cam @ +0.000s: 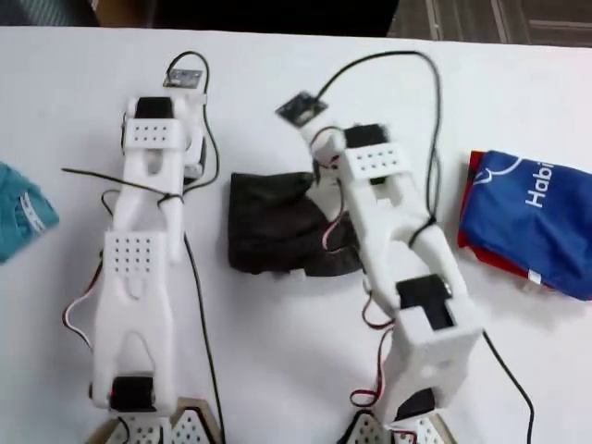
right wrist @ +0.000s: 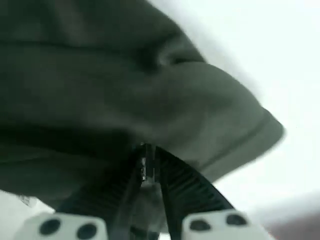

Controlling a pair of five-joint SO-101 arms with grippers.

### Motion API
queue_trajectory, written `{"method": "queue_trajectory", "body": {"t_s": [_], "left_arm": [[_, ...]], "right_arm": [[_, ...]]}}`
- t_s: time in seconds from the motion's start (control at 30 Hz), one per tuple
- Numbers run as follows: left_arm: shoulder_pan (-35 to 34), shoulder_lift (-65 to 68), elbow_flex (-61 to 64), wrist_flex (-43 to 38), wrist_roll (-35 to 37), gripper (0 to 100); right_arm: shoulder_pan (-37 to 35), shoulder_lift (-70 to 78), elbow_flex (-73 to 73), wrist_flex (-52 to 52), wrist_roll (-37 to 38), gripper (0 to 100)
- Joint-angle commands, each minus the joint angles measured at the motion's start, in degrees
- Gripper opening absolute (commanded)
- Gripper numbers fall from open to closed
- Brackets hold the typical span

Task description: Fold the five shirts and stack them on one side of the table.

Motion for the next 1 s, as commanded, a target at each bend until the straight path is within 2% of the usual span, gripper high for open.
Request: {"method": "queue_trajectory", "body": {"t_s": [0.0, 0.47, 0.77, 0.97], "left_arm": [[-2.02, 0.0, -0.13, -2.02, 0.35, 3], [-2.02, 0.0, -0.13, -2.02, 0.35, 3], [-2.02, 0.0, -0.13, -2.02, 0.35, 3], [-2.02, 0.0, -0.13, -2.02, 0.35, 3]], "right_arm": [[-2.86, 1.54, -2.81, -0.75, -0.44, 2.1], [-4.88, 0.4, -2.64, 21.05, 0.0, 2.1], [-4.79, -1.54, 6.77, 22.02, 3.6, 2.1], [-4.7, -15.6, 16.44, 21.85, 6.86, 2.1]]}}
